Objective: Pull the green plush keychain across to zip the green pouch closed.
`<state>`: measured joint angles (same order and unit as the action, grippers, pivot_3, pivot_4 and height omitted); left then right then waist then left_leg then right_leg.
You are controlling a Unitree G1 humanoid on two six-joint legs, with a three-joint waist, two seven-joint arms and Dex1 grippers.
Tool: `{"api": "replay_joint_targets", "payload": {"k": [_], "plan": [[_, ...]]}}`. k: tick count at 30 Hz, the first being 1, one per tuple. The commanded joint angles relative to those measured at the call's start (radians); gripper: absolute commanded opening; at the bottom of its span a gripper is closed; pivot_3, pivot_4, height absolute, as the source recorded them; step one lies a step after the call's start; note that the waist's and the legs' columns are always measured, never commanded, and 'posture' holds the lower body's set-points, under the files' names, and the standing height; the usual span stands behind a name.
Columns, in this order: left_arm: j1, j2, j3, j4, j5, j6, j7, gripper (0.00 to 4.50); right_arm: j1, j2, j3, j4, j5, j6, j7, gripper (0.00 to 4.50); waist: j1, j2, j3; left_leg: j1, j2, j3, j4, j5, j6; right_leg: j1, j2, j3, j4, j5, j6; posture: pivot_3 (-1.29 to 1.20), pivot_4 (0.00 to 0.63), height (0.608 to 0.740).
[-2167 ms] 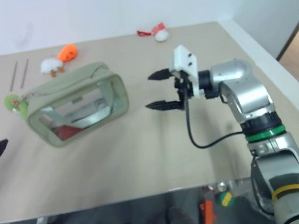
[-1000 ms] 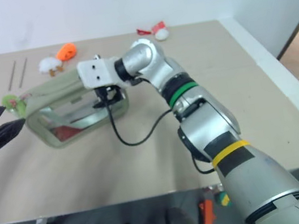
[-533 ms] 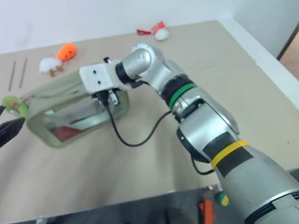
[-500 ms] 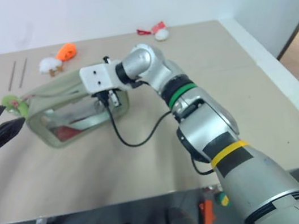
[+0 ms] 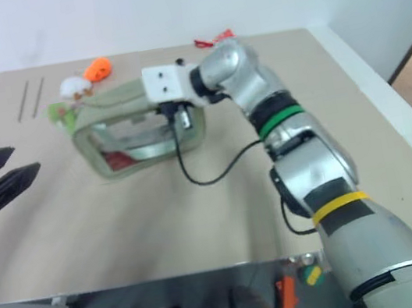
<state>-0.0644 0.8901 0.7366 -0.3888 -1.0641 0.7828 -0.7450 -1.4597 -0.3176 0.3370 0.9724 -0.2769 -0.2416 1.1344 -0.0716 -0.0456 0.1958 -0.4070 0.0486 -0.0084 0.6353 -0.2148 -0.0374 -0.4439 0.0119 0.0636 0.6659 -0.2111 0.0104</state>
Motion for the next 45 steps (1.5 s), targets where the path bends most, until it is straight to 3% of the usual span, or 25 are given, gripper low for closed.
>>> {"api": "replay_joint_targets", "payload": {"k": [1, 8, 15, 20, 21, 29, 34, 37, 45], "plan": [[-0.004, -0.015, -0.011, -0.030, 0.002, -0.029, 0.014, 4.50, 0.047, -0.077, -0.028, -0.337, 0.034, 0.141, 0.084, 0.09, -0.001, 0.000, 0.000, 0.000, 0.000, 0.000, 0.000, 0.000, 0.000, 0.000, 0.000, 0.000, 0.000, 0.000, 0.000, 0.00, 0.150, 0.740], [-0.020, -0.019, -0.028, -0.032, -0.007, -0.026, 0.025, 4.50, 0.235, -0.176, -0.036, -0.794, 0.068, 0.465, 0.160, 0.09, -0.001, 0.001, 0.000, 0.001, 0.003, -0.003, -0.001, 0.000, 0.000, 0.000, 0.004, -0.003, 0.001, -0.001, -0.003, 0.00, 0.150, 0.740], [-0.031, -0.011, -0.036, -0.029, -0.008, -0.020, 0.028, 4.50, 0.344, -0.215, -0.012, -1.015, 0.059, 0.689, 0.138, 0.09, -0.001, 0.001, 0.000, 0.001, 0.003, -0.002, 0.001, 0.001, -0.001, 0.000, 0.003, -0.003, 0.002, -0.003, 0.002, 0.00, 0.150, 0.740], [-0.053, -0.006, -0.056, -0.028, -0.011, -0.017, 0.035, 4.50, 0.425, -0.171, 0.014, -1.142, 0.076, 0.898, 0.088, 0.09, -0.002, 0.000, 0.000, 0.002, 0.003, -0.002, 0.001, 0.001, -0.001, 0.000, 0.003, -0.003, 0.002, -0.003, 0.002, 0.00, 0.150, 0.740], [-0.059, -0.004, -0.063, -0.025, -0.009, -0.017, 0.035, 4.50, 0.428, -0.167, 0.016, -1.145, 0.078, 0.917, 0.077, 0.76, -0.004, -0.001, 0.000, 0.002, 0.003, -0.002, 0.001, 0.001, -0.001, 0.000, 0.003, -0.003, 0.002, -0.003, 0.002, 0.00, 0.150, 0.740], [-0.091, -0.013, -0.109, -0.015, 0.000, -0.017, 0.042, 4.50, 0.425, -0.148, -0.031, -1.077, 0.164, 0.936, 0.023, 3.43, -0.006, -0.001, 0.000, 0.004, 0.003, -0.002, 0.001, 0.003, -0.004, 0.001, 0.004, -0.002, 0.003, -0.002, 0.002, 0.00, 0.150, 0.740], [-0.085, -0.021, -0.120, -0.011, -0.001, -0.017, 0.038, 4.50, 0.374, -0.158, -0.213, -1.023, 0.376, 1.004, 0.074, 3.43, -0.004, -0.001, 0.000, 0.004, 0.003, -0.002, 0.001, 0.003, -0.004, 0.001, 0.004, -0.002, 0.003, -0.002, 0.002, 0.00, 0.150, 0.740], [-0.105, -0.033, -0.111, 0.021, -0.021, -0.016, 0.048, 4.50, 0.384, -0.228, -0.297, -1.008, 0.467, 0.987, 0.125, 3.43, -0.003, 0.000, 0.000, 0.002, 0.003, -0.002, 0.001, 0.003, -0.004, 0.001, 0.004, -0.002, 0.002, -0.002, 0.003, 0.00, 0.150, 0.740], [-0.141, -0.052, -0.111, 0.071, -0.051, -0.012, 0.066, 4.50, 0.567, -0.393, -0.352, -1.011, 0.514, 0.798, 0.133, 3.43, 0.000, -0.002, -0.001, 0.002, 0.002, -0.003, 0.001, 0.002, -0.004, 0.002, 0.003, -0.002, 0.001, -0.003, 0.004, 0.00, 0.150, 0.740]]}}
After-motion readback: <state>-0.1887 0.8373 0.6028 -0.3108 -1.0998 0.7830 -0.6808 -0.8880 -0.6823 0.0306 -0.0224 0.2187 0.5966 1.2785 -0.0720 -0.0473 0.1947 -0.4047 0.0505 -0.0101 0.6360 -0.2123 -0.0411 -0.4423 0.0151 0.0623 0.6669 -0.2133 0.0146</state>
